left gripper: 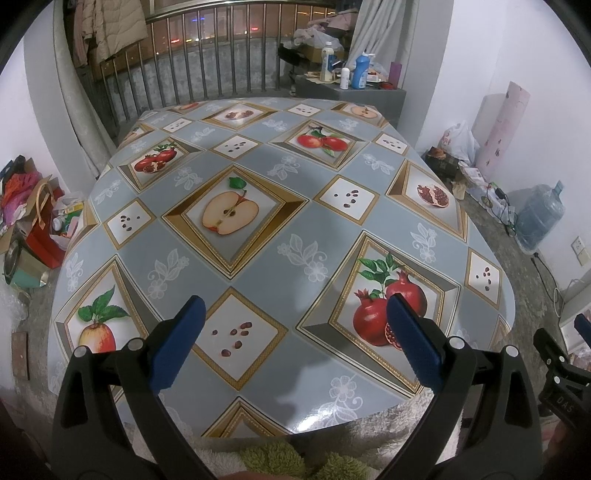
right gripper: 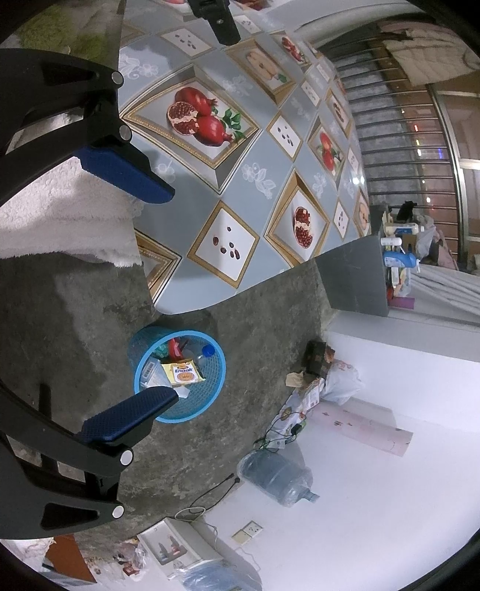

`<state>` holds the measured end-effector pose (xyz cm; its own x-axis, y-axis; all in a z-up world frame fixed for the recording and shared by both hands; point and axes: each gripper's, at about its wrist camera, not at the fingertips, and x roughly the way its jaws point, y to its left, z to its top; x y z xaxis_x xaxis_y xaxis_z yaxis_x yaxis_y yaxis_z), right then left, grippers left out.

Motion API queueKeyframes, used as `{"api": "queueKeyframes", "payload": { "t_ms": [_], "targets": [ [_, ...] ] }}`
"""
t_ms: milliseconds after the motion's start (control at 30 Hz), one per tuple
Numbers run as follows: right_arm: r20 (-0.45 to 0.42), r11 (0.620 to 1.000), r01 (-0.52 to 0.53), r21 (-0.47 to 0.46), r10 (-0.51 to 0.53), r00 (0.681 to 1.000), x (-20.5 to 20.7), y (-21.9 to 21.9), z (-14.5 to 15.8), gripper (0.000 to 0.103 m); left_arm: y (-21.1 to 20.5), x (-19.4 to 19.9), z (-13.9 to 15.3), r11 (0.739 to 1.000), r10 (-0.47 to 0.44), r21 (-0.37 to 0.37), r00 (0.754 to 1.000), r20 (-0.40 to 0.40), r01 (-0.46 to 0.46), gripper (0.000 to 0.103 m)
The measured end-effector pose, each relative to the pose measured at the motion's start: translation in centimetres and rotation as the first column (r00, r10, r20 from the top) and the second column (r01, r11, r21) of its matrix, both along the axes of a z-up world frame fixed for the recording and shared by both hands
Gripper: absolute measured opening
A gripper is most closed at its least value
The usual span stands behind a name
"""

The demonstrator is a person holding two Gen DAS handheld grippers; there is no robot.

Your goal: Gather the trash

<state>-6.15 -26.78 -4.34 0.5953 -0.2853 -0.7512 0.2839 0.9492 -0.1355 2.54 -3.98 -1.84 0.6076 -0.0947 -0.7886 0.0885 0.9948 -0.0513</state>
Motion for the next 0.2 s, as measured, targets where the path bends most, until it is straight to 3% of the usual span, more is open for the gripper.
{"api": "queueKeyframes", "payload": {
  "t_ms": [200],
  "targets": [
    [-0.001, 1.000, -0.003, 0.001, 0.003, 1.000, 0.09, 0.35, 0.09, 0.096, 0.10, -0.02, 0.00, 1.000, 0.006, -0.001, 1.000, 0.004, -0.006, 0.094]
  ]
}}
